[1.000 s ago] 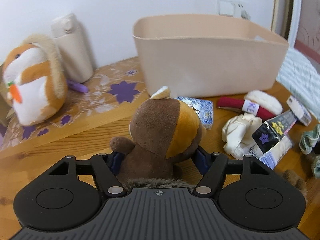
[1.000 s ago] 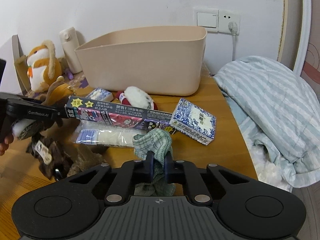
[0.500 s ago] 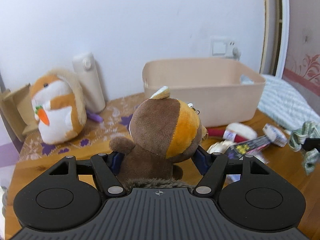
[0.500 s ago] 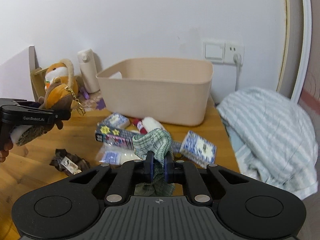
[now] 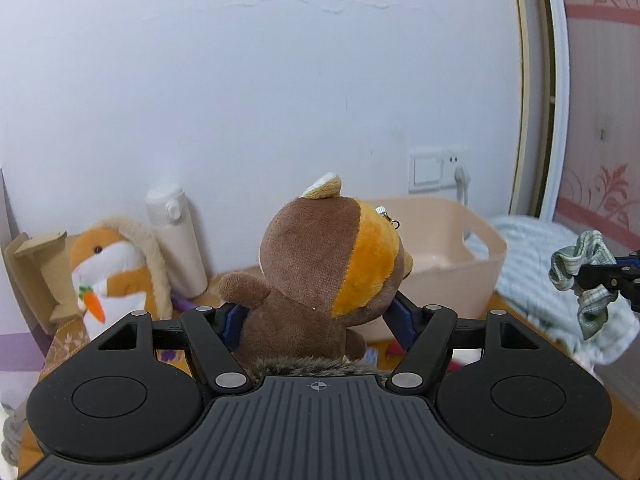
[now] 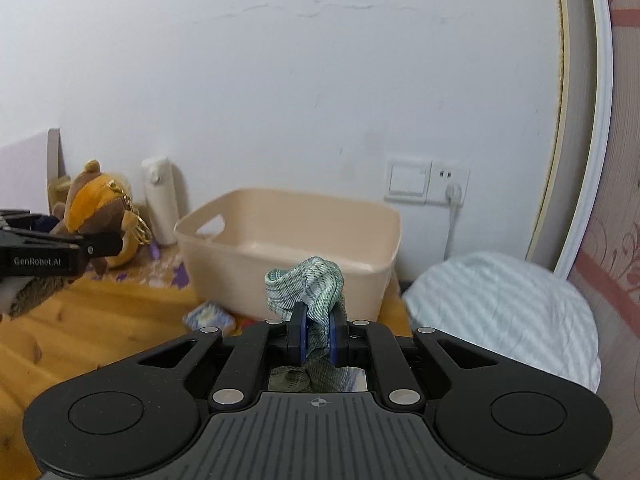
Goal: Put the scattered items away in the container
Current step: 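Carry the bear and scrunchie over the bin with both grippers and release them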
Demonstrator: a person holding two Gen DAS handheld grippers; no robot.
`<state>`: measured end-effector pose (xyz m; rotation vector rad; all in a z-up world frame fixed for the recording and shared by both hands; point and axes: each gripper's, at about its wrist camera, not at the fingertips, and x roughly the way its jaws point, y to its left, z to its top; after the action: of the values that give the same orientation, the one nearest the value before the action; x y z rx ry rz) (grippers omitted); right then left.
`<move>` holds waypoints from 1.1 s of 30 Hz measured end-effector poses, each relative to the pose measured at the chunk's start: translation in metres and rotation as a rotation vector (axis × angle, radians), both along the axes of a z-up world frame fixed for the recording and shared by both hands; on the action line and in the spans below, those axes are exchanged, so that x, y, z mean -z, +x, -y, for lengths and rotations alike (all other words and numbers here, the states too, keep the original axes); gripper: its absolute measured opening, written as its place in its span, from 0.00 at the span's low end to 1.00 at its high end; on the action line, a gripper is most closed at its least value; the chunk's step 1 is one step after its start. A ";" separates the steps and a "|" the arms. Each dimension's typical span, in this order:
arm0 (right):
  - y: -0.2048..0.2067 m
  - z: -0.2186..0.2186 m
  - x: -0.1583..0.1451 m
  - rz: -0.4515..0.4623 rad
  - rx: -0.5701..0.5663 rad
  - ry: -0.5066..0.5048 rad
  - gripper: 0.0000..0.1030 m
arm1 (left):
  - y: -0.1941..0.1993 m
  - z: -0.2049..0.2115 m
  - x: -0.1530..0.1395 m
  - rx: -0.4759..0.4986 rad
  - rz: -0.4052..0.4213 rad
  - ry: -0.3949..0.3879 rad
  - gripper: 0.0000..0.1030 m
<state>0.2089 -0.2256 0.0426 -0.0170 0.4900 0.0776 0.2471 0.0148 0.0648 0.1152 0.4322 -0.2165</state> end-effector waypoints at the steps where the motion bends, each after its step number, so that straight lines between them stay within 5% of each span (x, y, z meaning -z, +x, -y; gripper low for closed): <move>1: 0.002 0.001 -0.004 0.009 0.001 0.005 0.10 | 0.003 0.003 -0.002 -0.001 0.011 0.002 0.69; 7: 0.025 0.004 -0.021 0.050 0.009 -0.001 0.10 | 0.030 0.017 -0.010 -0.011 0.037 -0.055 0.69; 20: 0.101 0.009 -0.032 0.062 0.003 0.035 0.10 | 0.105 0.058 -0.010 -0.114 0.064 -0.011 0.69; 33: 0.172 0.033 0.011 -0.045 0.079 0.069 0.10 | 0.176 0.091 0.042 -0.130 -0.090 0.020 0.70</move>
<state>0.3810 -0.2590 0.0320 0.0715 0.5317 0.0173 0.4228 -0.0763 0.0227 0.0971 0.5294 -0.0894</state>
